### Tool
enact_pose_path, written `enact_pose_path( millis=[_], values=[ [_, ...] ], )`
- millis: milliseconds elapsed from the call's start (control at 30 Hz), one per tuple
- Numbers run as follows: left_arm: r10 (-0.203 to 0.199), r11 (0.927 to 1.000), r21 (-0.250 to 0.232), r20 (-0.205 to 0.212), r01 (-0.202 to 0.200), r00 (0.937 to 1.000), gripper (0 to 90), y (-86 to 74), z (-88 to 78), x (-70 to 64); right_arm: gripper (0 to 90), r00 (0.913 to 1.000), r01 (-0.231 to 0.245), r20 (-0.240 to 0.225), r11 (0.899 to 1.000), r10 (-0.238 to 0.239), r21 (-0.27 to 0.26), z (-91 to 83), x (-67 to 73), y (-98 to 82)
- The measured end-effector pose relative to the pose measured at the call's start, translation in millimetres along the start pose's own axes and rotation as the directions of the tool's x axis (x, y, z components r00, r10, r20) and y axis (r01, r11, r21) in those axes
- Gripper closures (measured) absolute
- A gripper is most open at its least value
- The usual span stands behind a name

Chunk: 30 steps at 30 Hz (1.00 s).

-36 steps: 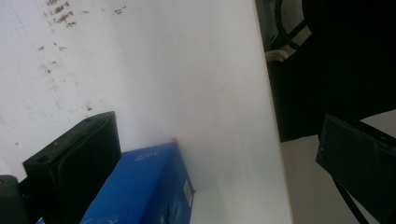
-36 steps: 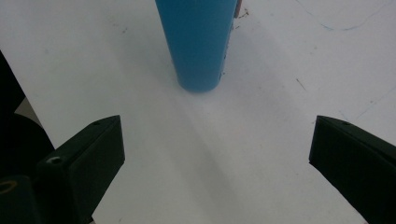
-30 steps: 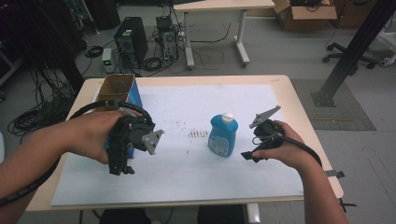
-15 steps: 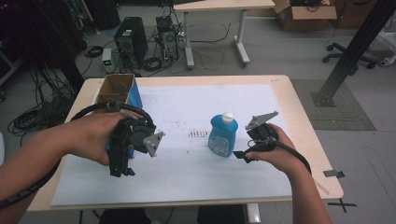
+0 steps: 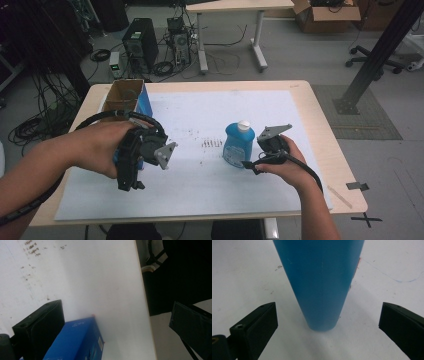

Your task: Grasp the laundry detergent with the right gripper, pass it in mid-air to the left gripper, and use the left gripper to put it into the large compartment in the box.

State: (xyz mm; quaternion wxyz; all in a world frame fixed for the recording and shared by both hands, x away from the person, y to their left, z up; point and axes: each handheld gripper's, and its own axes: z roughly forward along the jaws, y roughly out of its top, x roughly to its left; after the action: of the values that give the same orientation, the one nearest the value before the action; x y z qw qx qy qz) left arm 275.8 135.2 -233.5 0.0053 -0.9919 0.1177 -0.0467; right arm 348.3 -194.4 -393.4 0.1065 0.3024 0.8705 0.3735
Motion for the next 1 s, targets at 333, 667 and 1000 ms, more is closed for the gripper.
enact_pose_path(
  millis=[333,667,1000],
  values=[
    [-0.003,1.0000,0.004,0.007,0.003,1.0000,0.2,1.2,3.2,0.6,1.9,0.9997,-0.024,0.009,0.998,0.024,-0.061,12.0,-0.4,-4.9],
    [-0.001,1.0000,-0.003,0.003,0.001,1.0000,0.2,4.5,4.6,3.0,1.7,0.9994,-0.025,0.020,0.996,0.027,-0.088,16.7,1.1,-8.5],
    [-0.002,1.0000,-0.001,0.008,0.002,1.0000,0.2,7.3,5.4,3.1,1.5,0.9994,-0.030,0.014,0.993,0.032,-0.113,21.9,3.2,-8.3]
  ],
)
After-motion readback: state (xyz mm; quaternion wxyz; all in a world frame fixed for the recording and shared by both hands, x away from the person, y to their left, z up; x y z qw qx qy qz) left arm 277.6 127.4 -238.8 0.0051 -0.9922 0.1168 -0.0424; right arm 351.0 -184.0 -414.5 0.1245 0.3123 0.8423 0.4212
